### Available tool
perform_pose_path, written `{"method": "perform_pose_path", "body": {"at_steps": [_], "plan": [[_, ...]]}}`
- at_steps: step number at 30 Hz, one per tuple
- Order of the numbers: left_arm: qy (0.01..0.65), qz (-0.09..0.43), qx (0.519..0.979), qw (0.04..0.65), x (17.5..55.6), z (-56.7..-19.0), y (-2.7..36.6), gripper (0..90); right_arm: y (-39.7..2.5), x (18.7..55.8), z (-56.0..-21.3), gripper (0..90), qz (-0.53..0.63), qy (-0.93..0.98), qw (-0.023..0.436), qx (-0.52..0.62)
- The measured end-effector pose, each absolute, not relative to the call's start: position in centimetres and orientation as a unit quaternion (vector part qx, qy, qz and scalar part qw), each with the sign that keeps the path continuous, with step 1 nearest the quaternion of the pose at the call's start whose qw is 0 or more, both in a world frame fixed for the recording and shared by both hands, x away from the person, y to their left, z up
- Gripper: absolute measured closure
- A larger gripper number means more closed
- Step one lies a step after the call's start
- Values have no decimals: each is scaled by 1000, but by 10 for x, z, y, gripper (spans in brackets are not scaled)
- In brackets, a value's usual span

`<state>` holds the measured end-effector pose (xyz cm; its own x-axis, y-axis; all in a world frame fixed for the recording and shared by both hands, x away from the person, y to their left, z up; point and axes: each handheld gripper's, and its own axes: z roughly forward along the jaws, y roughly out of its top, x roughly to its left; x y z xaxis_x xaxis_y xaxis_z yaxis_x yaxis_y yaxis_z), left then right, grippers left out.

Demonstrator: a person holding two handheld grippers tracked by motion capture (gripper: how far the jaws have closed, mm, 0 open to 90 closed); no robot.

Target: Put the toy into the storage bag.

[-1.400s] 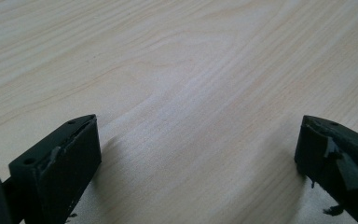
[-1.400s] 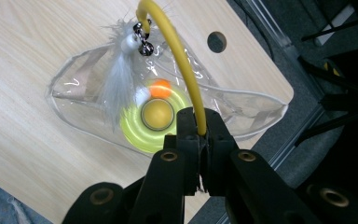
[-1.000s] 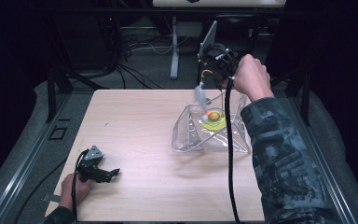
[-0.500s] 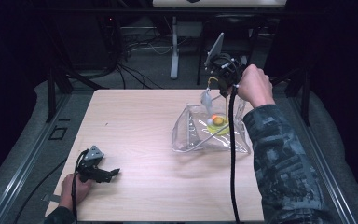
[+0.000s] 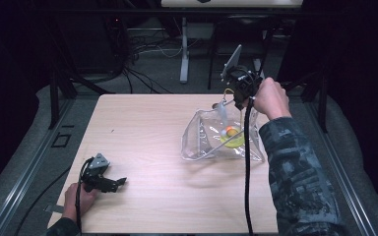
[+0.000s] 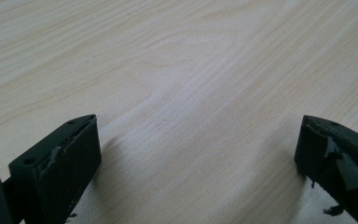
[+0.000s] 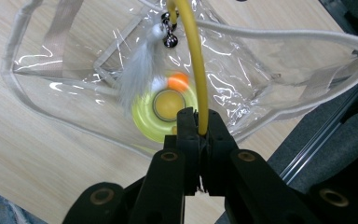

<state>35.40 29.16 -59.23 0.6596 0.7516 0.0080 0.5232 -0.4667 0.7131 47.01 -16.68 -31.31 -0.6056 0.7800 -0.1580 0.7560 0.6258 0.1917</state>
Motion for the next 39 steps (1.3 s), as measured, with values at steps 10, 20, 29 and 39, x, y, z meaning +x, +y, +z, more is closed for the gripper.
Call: {"method": "perform_pose_path", "body": {"at_steps": [10, 20, 29, 39], "plan": [[378, 163, 841, 350, 354, -592, 292, 3, -174, 471, -327, 873, 53, 892, 106, 436], [378, 163, 842, 350, 354, -592, 292, 3, -181, 473, -344, 872, 47, 890, 95, 445], [376, 164, 842, 349, 354, -592, 292, 3, -184, 472, -353, 871, 43, 889, 87, 448], [379, 164, 841, 351, 354, -592, 292, 3, -186, 472, -361, 870, 34, 888, 80, 451]]}}
